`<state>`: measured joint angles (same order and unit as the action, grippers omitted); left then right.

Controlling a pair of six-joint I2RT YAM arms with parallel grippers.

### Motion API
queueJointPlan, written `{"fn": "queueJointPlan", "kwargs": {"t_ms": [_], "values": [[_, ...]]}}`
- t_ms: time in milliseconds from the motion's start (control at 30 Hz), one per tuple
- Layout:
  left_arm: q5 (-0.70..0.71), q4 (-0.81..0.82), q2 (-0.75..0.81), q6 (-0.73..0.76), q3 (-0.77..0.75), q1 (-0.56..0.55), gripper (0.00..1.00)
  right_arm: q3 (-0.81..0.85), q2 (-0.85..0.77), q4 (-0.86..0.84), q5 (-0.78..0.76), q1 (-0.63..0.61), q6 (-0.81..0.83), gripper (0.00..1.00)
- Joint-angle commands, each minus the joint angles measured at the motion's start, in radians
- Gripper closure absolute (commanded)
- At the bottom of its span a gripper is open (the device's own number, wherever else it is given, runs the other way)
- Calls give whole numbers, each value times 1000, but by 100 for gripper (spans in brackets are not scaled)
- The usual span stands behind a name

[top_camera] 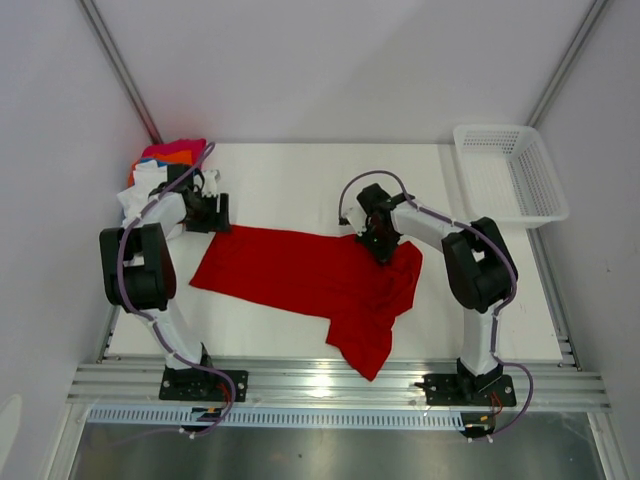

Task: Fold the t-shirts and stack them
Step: Fold the tshirt

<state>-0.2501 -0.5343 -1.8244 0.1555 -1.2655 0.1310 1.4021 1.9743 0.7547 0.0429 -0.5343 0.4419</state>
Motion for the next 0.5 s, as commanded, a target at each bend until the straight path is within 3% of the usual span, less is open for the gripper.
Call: {"fn": "queueJointPlan", "kwargs": {"t_ms": [0, 200, 467], "values": [[-60, 33, -18, -19, -14, 4, 29, 47, 32, 74, 113, -3, 15, 100], [-55, 40, 20, -17, -2, 2, 29, 6, 57, -21, -145, -6, 60, 100], [-84, 31, 36, -20, -5, 4, 29, 230, 227, -176, -297, 99, 213, 100]]}}
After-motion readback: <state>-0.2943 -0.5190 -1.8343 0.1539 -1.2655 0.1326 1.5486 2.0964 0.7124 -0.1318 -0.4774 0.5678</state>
